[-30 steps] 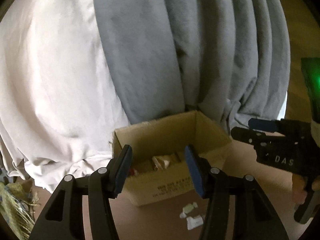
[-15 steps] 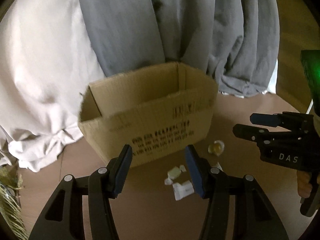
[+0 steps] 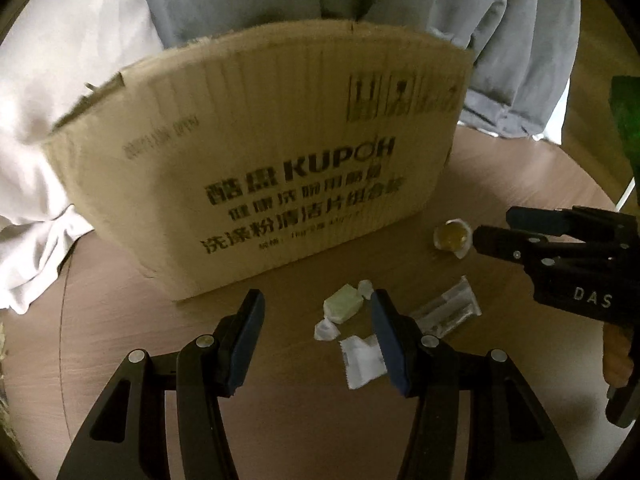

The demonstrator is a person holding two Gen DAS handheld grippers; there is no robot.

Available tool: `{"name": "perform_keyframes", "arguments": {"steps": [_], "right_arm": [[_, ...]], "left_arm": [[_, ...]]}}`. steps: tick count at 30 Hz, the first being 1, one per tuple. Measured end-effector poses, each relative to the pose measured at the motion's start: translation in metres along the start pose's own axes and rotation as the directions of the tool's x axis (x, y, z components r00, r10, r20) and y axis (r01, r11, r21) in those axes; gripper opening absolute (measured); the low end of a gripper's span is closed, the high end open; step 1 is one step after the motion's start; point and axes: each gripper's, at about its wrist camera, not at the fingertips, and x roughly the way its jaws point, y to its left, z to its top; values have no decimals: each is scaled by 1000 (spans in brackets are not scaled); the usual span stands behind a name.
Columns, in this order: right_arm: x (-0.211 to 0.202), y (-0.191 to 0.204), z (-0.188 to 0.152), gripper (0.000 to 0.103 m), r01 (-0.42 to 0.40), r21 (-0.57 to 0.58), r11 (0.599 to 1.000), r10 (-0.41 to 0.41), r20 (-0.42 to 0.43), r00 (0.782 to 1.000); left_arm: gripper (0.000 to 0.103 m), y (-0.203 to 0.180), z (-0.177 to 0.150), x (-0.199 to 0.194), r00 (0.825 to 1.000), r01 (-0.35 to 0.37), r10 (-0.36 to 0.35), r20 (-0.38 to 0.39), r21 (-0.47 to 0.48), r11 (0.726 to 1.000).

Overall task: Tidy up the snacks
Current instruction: 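Move both tools back from the box toward the remaining snacks, then grasp a pale green candy with the left tool while the right tool grasps a round gold candy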

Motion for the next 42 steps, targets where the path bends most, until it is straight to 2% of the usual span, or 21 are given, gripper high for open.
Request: {"name": "perform_keyframes", "arguments": {"steps": [11, 16, 18, 22, 25, 27, 29, 36, 42], "right_arm": [[22, 2, 3, 53, -40, -40, 998, 40, 0, 999], [29, 3, 5, 52, -31, -50, 998, 31, 0, 1000], [31, 2, 5, 47, -25, -48, 999, 25, -3, 1000], [37, 0, 3, 45, -23, -41, 999, 22, -17, 1000], [41, 0, -1, 45, -20, -40, 999, 19, -31, 999], [41, -1, -2, 44, -20, -32, 999, 19, -23, 1000], [42, 0, -2, 38, -15, -30, 999, 14, -23, 1000], [41, -2, -2, 37, -23, -32, 999, 22, -20, 1000], [21, 3, -3, 37, -28, -29, 999, 29, 18, 999]], "left_arm": [[54, 5, 3, 28, 997, 65, -67, -47, -33, 997], [53, 5, 1, 37, 994, 83, -86, -65, -52, 995], [50, 4, 1, 39, 994, 86, -89, -63, -53, 995], [46, 3, 2, 39, 995, 81, -84, -60, -49, 996], [37, 1, 2, 38, 996, 70, -73, -58, -43, 997], [27, -1, 2, 39, 996, 67, -69, -57, -35, 997], [19, -3, 5, 40, 996, 65, -67, -60, -34, 997], [19, 2, 3, 35, 996, 73, -74, -52, -32, 997], [19, -1, 8, 11, 998, 58, -58, 1, -22, 998]]}}
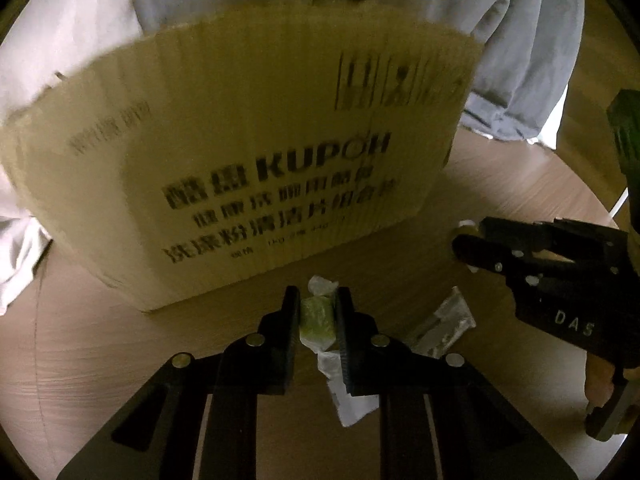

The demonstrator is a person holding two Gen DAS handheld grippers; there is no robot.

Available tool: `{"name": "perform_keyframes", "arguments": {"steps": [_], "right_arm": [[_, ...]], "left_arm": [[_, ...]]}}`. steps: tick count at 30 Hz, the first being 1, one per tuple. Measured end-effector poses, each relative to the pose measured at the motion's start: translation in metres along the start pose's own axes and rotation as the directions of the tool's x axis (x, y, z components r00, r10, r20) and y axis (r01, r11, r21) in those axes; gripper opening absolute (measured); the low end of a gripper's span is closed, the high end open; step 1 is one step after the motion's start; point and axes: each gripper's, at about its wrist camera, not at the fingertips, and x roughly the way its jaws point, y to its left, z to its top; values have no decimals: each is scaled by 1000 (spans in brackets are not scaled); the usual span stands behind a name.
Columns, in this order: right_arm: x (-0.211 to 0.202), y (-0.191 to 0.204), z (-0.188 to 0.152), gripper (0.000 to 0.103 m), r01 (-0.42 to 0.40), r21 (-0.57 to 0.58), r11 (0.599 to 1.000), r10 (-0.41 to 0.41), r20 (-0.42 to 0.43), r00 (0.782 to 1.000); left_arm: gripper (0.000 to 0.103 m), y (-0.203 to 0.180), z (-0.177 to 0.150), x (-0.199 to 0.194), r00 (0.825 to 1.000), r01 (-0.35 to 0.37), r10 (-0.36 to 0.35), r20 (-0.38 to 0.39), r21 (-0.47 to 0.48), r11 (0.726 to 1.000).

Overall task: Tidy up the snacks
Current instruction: 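Grasp a pale green candy with the left tool while the right tool grasps a round gold candy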

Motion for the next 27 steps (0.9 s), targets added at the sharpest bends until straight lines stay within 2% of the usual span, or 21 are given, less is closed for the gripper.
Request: {"name": "perform_keyframes", "arguments": {"steps": [13, 27], "right_arm": [[-69, 23, -7, 37, -24, -5, 1000, 25, 110, 994], [-129, 44, -12, 37, -46, -64, 997, 59, 218, 974]], "left_arm": [[19, -6, -9, -71, 993, -35, 40, 108, -46, 998], [19, -12, -21, -145, 972, -66, 88, 218, -104, 992]]}}
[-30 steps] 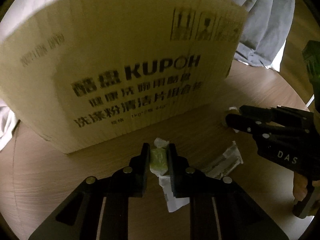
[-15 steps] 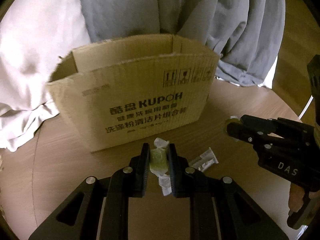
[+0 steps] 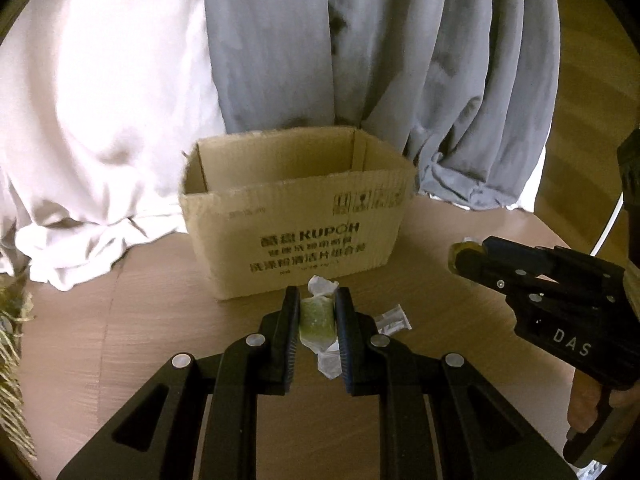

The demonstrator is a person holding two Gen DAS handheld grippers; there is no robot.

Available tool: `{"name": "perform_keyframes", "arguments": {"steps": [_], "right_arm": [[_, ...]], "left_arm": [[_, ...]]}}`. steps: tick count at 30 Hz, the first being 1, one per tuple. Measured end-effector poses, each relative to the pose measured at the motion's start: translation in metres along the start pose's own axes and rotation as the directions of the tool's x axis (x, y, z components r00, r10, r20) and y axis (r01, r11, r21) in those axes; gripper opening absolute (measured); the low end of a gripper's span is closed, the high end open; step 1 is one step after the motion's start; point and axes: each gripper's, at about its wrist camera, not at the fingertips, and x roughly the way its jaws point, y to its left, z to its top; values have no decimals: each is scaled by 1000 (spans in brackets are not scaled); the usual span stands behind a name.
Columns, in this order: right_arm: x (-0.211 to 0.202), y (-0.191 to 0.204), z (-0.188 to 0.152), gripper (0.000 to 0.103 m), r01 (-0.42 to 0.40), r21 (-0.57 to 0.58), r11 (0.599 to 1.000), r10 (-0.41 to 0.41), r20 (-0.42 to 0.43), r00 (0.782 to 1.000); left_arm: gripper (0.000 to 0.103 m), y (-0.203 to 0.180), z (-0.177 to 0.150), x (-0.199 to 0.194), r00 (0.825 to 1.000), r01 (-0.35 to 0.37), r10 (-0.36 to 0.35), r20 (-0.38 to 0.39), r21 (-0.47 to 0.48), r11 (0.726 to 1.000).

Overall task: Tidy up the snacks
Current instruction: 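Grasp a pale green candy with the left tool while the right tool grasps a round gold candy, then carry both candies over the box and open both tools to drop them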

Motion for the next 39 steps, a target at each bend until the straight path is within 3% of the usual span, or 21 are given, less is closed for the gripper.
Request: {"name": "perform_keyframes", "arguments": {"steps": [11, 24, 30, 39], "right_arm": [[-31, 21, 22, 37, -12, -56, 998, 18, 114, 993], [-47, 37, 61, 37, -26, -93, 995, 47, 232, 972], [-43, 40, 80, 37, -30, -104, 994, 57, 267, 962], [-24, 43, 107, 37, -23, -127, 992, 59, 289, 956]], "left_arm": [[19, 6, 25, -38, 994, -31, 31, 101, 3, 1000], [19, 17, 71, -66, 963, -97, 88, 253, 21, 995], [19, 25, 85, -56, 957, -121, 112, 267, 15, 993], [19, 41, 110, -32, 965, -106, 105, 241, -6, 994]]}}
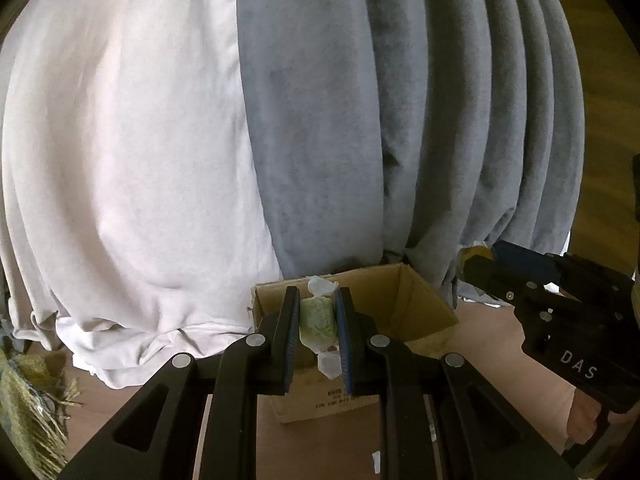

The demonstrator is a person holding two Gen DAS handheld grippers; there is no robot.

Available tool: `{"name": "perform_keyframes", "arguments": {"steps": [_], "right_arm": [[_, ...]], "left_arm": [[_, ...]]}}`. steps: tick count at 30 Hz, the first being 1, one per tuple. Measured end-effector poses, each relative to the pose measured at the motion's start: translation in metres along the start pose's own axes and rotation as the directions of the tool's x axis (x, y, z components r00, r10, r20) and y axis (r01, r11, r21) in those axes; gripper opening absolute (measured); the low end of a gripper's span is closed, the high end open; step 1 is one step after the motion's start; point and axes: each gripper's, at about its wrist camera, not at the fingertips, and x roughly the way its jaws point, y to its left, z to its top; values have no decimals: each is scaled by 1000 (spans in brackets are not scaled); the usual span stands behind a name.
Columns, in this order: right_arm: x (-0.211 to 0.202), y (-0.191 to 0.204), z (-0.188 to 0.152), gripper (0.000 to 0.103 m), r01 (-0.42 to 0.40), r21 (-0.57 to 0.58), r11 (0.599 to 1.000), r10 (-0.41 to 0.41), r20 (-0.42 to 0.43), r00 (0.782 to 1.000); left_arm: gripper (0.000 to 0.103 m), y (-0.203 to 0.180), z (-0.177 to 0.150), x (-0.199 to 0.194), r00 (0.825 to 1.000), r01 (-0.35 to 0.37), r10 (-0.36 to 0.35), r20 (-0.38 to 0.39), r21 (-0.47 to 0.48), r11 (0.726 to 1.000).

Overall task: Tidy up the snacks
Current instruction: 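Carry both candies over the box and open both tools to drop them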

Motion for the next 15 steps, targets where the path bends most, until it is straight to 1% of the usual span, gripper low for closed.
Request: {"name": "perform_keyframes", "arguments": {"steps": [7, 13, 14, 15], "right_arm": [[23, -2, 12, 38, -12, -5, 1000, 12, -1, 1000], [50, -6, 14, 38, -30, 10, 1000, 30, -44, 999], [57, -7, 14, 38, -32, 14, 999, 33, -57, 998], [60, -7, 14, 38, -34, 17, 999, 35, -64, 997]], "left_arm": [[19, 6, 9, 26, 1000, -2, 2, -22, -5, 1000], [19, 9, 11, 45, 999, -17, 17, -41, -6, 1000], [22, 9, 11, 48, 999, -27, 27, -45, -5, 1000], [29, 10, 11, 52, 998, -36, 36, -50, -4, 999]]}}
